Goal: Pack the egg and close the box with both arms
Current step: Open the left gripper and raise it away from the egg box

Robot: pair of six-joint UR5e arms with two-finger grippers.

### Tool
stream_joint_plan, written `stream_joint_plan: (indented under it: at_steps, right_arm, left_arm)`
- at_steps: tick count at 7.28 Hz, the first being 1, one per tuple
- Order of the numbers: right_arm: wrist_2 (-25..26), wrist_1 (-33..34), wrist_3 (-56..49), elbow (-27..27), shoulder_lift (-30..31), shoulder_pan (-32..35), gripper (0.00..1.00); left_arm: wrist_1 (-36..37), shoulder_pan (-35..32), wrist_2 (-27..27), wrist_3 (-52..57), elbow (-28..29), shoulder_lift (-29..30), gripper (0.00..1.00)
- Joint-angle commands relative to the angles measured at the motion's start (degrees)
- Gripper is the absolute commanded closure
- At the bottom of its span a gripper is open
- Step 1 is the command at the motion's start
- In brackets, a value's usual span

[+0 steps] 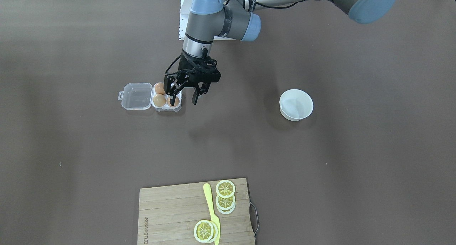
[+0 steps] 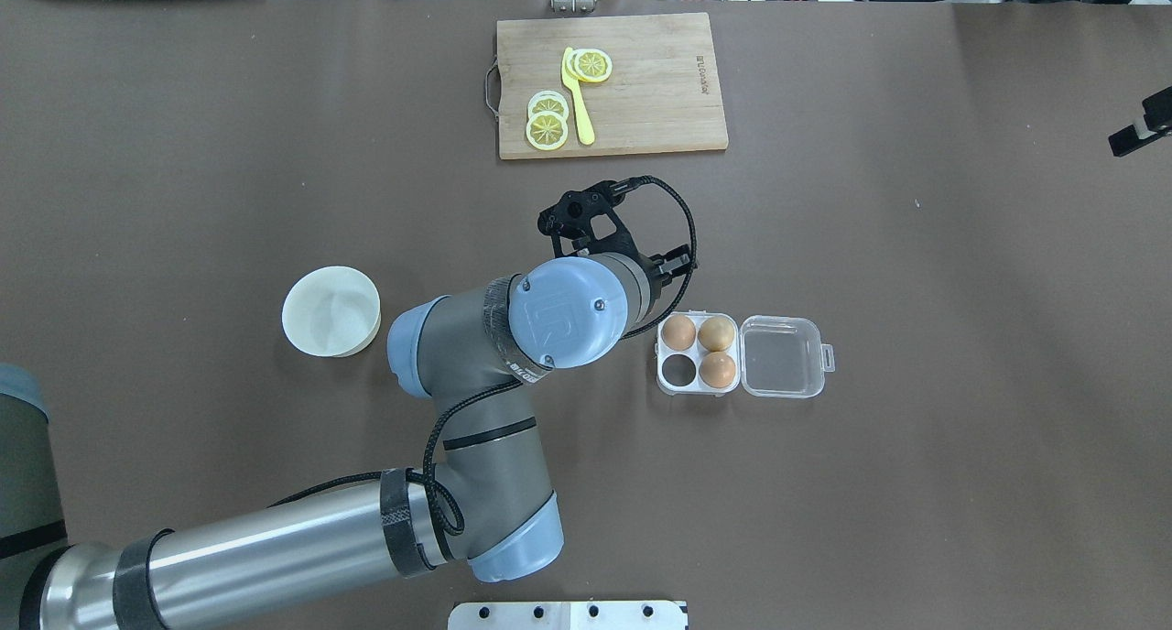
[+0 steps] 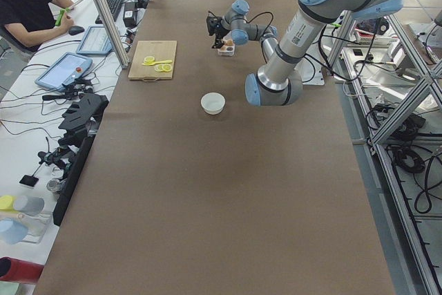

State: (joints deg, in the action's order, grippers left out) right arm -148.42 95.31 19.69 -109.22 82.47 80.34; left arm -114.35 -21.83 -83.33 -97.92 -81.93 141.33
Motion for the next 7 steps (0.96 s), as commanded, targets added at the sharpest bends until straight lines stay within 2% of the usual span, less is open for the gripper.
stream_joint_plan:
  at_steps: [1, 3, 4, 5, 6, 7]
  right_arm:
    - [0.06, -0.13, 0.00, 0.50, -2.22, -0.01, 0.00]
    - [0.15, -0.13, 0.08, 0.32, -2.93, -0.01, 0.00]
    - [0.06, -2.22, 2.26, 0.76, -2.67, -0.01, 0.00]
    - [0.32, -6.68, 11.94, -0.71, -0.15, 0.08, 0.00]
    - [1.98, -16.03, 18.30, -0.64, 5.10, -0.01, 0.00]
    - [1.47, -25.78, 22.72, 3.53, 7.41, -0.01, 0.00]
  left_arm:
    - [0.18, -0.23, -1.31, -2.62, 0.36, -0.18, 1.00]
    - [0.61, -1.28, -2.53, -2.71, 0.45, -0.18, 1.00]
    - [0.53, -1.46, -2.62, -2.71, 0.45, -0.18, 1.00]
    - [0.53, -1.63, -2.71, -2.71, 0.28, -0.53, 1.00]
    - [0.44, -2.07, -2.80, -2.63, 0.37, -0.62, 1.00]
    - [0.53, -2.42, -3.23, -2.63, 0.28, -0.53, 1.00]
